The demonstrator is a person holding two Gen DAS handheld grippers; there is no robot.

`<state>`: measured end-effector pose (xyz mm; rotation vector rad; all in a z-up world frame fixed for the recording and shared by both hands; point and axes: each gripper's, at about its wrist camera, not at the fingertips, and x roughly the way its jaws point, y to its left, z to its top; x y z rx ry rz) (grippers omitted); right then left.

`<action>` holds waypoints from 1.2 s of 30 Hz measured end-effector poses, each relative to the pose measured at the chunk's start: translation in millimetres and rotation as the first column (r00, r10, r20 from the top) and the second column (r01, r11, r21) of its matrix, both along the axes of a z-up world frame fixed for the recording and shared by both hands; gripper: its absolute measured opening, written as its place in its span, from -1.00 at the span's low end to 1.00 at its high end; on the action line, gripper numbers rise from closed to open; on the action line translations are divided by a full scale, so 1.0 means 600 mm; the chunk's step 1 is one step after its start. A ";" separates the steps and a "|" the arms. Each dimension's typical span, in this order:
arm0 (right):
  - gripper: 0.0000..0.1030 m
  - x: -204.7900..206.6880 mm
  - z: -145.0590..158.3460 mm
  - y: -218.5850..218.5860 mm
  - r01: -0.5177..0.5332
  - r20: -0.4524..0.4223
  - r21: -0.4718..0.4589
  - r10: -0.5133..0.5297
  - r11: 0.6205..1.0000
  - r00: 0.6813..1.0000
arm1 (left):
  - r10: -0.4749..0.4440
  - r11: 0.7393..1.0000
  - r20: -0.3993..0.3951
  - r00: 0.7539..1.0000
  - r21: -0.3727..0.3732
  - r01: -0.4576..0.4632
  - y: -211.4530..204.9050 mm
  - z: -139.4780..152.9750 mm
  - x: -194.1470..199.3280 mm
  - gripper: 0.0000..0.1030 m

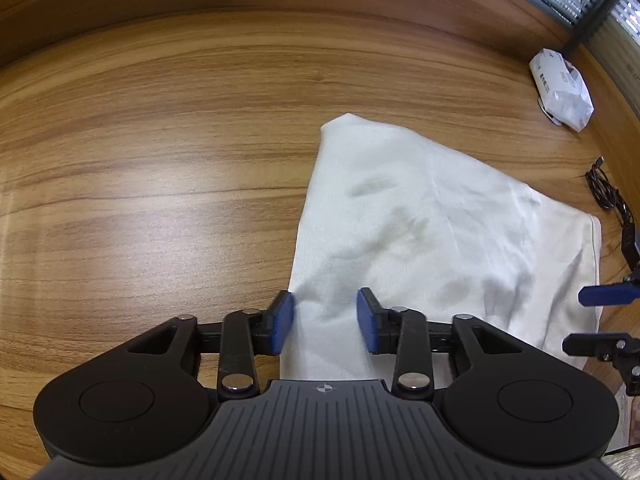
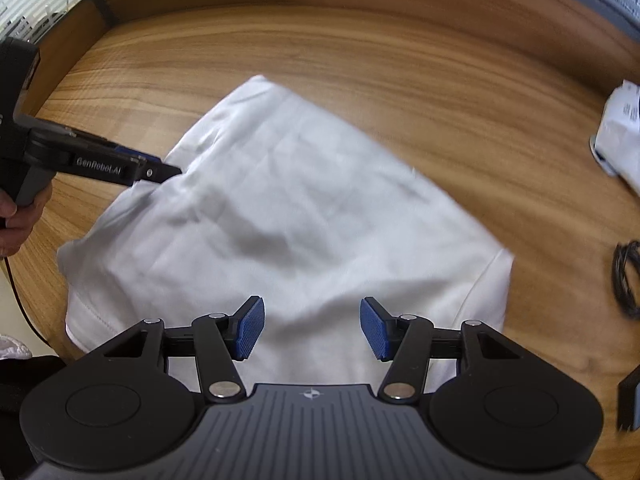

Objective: Fold clothes

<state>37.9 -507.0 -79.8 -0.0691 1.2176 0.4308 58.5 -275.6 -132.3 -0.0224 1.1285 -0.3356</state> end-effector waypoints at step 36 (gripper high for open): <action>0.16 -0.007 0.068 -0.119 0.180 0.114 -0.021 -0.177 0.983 0.978 | -0.317 0.943 0.206 0.926 -0.041 0.332 -0.212 0.108 -0.075 -0.96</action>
